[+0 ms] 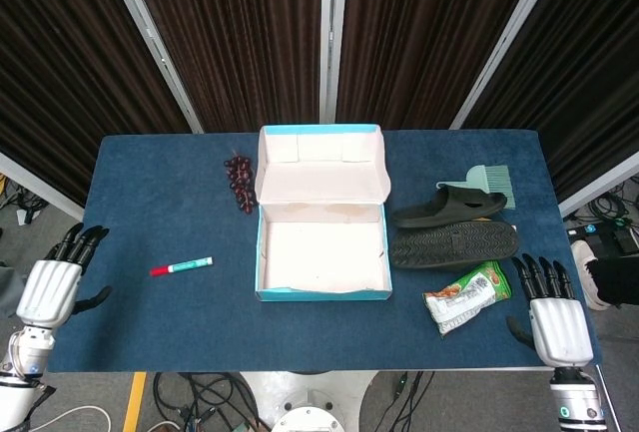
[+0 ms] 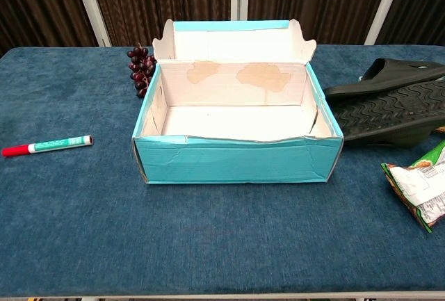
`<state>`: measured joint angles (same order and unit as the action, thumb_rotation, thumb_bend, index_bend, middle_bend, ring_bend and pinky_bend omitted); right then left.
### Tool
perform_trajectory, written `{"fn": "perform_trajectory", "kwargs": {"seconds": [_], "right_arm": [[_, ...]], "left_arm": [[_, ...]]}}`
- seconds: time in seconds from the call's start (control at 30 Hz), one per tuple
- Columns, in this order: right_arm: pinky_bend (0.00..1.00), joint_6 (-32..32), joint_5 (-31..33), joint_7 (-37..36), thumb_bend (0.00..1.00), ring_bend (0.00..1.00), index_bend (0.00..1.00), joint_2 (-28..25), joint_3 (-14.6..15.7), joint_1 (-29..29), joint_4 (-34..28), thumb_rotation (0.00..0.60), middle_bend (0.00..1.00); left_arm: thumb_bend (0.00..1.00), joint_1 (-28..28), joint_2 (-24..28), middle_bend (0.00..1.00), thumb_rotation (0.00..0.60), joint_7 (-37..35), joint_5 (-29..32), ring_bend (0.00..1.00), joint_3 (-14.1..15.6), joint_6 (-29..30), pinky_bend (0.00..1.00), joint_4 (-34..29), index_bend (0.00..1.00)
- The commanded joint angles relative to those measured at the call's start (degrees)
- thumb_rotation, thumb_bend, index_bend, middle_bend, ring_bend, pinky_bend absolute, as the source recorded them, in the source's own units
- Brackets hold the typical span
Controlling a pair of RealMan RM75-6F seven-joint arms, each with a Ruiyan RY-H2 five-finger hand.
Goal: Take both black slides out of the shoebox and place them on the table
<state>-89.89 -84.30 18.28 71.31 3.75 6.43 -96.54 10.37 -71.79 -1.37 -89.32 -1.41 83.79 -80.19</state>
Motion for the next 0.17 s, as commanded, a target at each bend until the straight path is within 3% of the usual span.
{"fn": "perform_trajectory", "kwargs": {"seconds": [0.03, 0.17], "right_arm": [[0.00, 0.2, -1.1, -0.9, 0.14, 0.00, 0.00, 0.9, -0.6, 0.0, 1.4, 0.600, 0.03], [0.00, 0.5, -1.8, -1.3, 0.14, 0.00, 0.00, 1.4, -1.2, -0.1, 2.1, 0.600, 0.03]], "left_arm": [[0.19, -0.2, -0.1, 0.11, 0.600, -0.2, 0.0, 0.03, 0.2, 0.0, 0.28, 0.2, 0.09], [0.19, -0.4, -0.4, 0.11, 0.600, -0.5, 0.1, 0.03, 0.4, 0.0, 0.29, 0.7, 0.09]]}}
